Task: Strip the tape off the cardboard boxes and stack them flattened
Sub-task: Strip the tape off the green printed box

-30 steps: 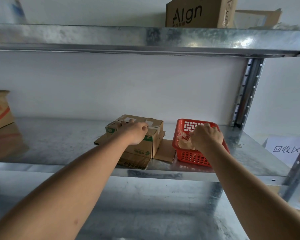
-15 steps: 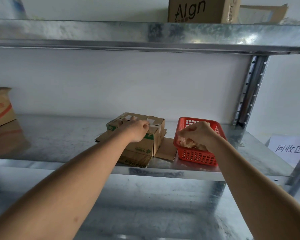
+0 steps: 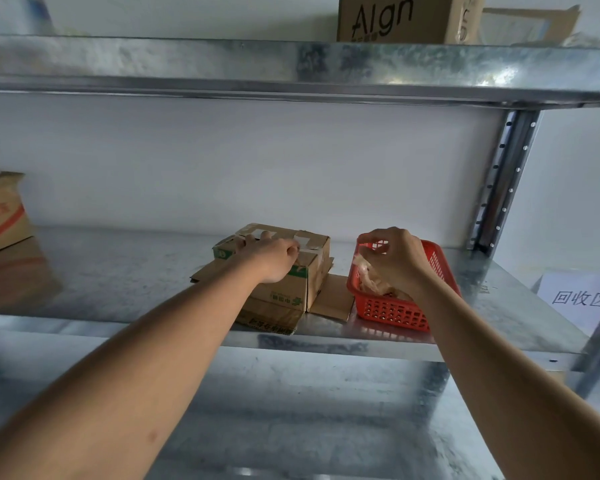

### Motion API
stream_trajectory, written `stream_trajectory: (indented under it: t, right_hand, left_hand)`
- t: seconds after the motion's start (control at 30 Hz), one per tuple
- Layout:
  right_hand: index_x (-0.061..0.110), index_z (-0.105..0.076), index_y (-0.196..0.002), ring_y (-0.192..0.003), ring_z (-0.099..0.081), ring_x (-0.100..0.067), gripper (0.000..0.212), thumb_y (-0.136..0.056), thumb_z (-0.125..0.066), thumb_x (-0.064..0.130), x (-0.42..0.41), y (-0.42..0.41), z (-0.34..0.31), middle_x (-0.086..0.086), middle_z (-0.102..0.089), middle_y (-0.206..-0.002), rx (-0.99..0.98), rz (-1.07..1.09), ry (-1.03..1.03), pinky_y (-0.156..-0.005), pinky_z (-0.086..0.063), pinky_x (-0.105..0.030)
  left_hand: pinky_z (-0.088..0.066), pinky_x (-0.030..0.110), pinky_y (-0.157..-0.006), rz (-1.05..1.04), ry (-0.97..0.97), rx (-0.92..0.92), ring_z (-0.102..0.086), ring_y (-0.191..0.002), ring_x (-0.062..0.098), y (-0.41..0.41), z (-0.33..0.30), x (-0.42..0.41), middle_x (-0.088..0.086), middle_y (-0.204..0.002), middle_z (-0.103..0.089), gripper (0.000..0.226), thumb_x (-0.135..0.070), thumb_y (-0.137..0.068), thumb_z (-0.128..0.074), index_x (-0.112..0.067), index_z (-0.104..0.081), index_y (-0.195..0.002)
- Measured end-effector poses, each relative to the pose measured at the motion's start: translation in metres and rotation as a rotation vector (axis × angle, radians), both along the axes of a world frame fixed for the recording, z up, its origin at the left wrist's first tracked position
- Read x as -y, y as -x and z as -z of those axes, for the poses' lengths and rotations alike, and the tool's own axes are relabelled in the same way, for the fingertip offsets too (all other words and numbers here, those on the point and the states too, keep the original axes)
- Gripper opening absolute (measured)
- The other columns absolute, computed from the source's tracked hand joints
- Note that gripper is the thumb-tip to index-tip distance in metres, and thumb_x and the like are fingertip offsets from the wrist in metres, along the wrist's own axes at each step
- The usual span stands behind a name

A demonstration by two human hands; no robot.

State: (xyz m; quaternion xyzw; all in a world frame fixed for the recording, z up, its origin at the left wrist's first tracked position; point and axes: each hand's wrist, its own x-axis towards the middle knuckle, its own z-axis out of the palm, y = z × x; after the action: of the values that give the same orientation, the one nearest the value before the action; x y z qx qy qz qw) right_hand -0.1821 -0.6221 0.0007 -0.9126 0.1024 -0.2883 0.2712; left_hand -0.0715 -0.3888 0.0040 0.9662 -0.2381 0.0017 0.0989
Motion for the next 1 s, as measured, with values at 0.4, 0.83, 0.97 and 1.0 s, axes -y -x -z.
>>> stream_trajectory:
  t: [0.4, 0.83, 0.97, 1.0]
  right_hand:
    - [0.039, -0.074, -0.106, -0.058, -0.060, 0.012, 0.015, -0.100, -0.063, 0.029, -0.012, -0.012, -0.010, 0.028, -0.065, -0.093, 0.069, -0.092, -0.164, -0.053, -0.042, -0.010]
    - [0.023, -0.072, -0.116, -0.100, -0.064, -0.019, 0.038, -0.086, -0.080, 0.044, -0.097, -0.042, -0.009, 0.003, -0.071, -0.108, -0.254, -0.335, 0.354, -0.085, -0.056, -0.039]
    - [0.027, -0.072, -0.123, -0.105, -0.062, -0.022, 0.038, -0.087, -0.082, 0.027, -0.100, -0.065, -0.010, 0.001, -0.063, -0.120, -0.233, -0.229, 0.349, -0.081, -0.056, -0.034]
    - [0.028, -0.073, -0.121, -0.099, -0.061, -0.021, 0.035, -0.088, -0.081, 0.025, -0.100, -0.070, -0.007, 0.002, -0.060, -0.117, -0.178, -0.143, 0.334, -0.073, -0.055, -0.030]
  left_hand:
    - [-0.012, 0.066, -0.119, 0.010, -0.060, 0.031, -0.013, -0.152, 0.049, -0.001, -0.001, -0.003, 0.014, -0.166, -0.022, 0.049, -0.053, -0.109, -0.016, -0.053, -0.032, -0.155]
    - [-0.028, 0.048, -0.104, 0.013, -0.227, 0.147, -0.037, -0.134, 0.036, -0.011, -0.020, -0.038, 0.009, -0.144, -0.045, 0.051, -0.058, -0.106, -0.019, -0.054, -0.034, -0.154]
    - [-0.031, 0.049, -0.097, 0.045, -0.142, 0.166, -0.047, -0.122, 0.033, -0.021, -0.026, -0.066, -0.004, -0.110, -0.047, 0.044, -0.041, -0.105, -0.031, -0.048, -0.055, -0.140]
    - [-0.032, 0.047, -0.095, 0.066, -0.108, 0.145, -0.047, -0.120, 0.030, -0.026, -0.026, -0.074, -0.009, -0.101, -0.042, 0.043, -0.036, -0.105, -0.033, -0.048, -0.059, -0.137]
